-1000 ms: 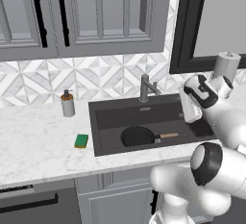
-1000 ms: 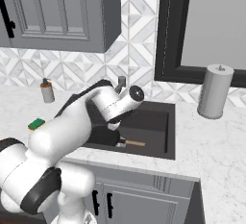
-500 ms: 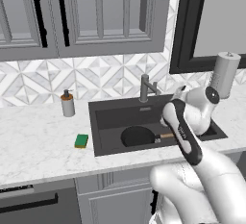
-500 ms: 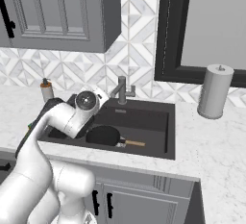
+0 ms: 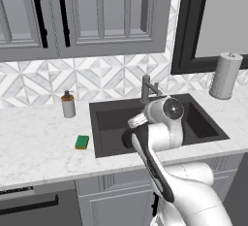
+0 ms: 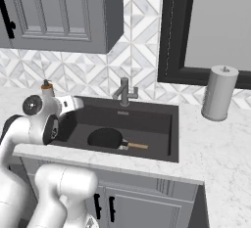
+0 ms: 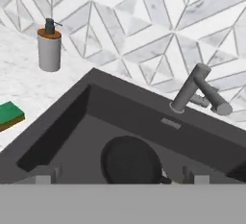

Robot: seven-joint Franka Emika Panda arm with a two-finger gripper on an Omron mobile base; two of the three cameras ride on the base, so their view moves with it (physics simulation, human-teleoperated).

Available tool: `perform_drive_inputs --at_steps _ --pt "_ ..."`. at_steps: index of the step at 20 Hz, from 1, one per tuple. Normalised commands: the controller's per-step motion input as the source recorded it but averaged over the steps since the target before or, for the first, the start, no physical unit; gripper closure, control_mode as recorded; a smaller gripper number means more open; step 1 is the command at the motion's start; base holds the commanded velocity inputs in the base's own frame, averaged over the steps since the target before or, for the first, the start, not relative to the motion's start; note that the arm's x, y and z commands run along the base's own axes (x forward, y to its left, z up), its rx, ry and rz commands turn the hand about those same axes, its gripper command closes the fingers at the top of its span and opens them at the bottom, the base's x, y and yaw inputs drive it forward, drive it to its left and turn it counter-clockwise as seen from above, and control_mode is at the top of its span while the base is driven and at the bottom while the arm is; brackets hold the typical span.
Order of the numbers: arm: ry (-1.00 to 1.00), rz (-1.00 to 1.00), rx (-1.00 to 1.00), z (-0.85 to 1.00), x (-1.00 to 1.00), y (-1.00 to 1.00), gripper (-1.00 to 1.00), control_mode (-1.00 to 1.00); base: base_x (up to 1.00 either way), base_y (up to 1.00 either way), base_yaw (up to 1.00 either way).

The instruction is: Pick the pan and sponge and place them into the sink. Then turn on the water.

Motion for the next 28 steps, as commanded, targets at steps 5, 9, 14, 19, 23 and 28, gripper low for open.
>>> perform_drive_inputs --at_steps 5,9,14,19,23,28 --pt "0.41 -0.27 0.12 0.24 -0.04 0.68 -1.0 -1.0 0.0 0.0 0.0" --pt "0.21 -0.14 0.16 0.18 -0.25 0.19 -1.0 -1.0 0.0 0.0 0.0" --pt "0.05 -0.05 0.19 -0.17 -0.25 0.4 -1.0 -1.0 0.0 0.0 0.0" --pt "0.1 -0.02 0.15 -0.2 -0.03 0.46 -1.0 -1.0 0.0 0.0 0.0" --pt "0.11 -0.05 0.16 -0.26 0.0 0.48 -1.0 -1.0 0.0 0.0 0.0" --pt "0.11 -0.05 0.05 -0.39 0.0 0.54 -1.0 -1.0 0.0 0.0 0.0"
